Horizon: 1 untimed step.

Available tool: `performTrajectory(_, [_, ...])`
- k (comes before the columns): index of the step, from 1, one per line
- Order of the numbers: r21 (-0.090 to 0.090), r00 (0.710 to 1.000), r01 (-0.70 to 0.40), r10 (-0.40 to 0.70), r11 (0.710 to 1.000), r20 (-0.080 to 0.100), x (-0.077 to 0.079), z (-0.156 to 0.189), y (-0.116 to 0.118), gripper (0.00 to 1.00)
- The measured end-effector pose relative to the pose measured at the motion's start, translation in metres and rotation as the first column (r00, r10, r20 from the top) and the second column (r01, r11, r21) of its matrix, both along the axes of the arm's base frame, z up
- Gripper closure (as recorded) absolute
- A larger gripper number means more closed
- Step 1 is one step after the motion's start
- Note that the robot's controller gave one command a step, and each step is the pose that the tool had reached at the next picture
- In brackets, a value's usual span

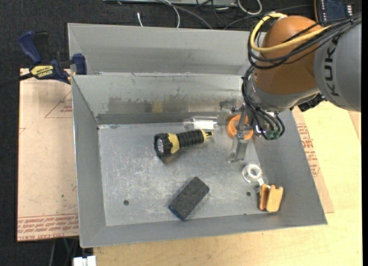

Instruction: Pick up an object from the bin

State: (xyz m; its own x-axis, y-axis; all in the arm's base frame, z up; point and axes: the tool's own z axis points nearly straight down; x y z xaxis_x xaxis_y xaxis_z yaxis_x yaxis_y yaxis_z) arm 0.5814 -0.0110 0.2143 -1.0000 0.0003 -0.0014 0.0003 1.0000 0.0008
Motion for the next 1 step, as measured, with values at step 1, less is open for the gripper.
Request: performTrajectory(1, [0.000, 0.979, -0.205, 0.205, 0.979, 0.002, 0.0243, -0.1063, 0.0595, 0.00])
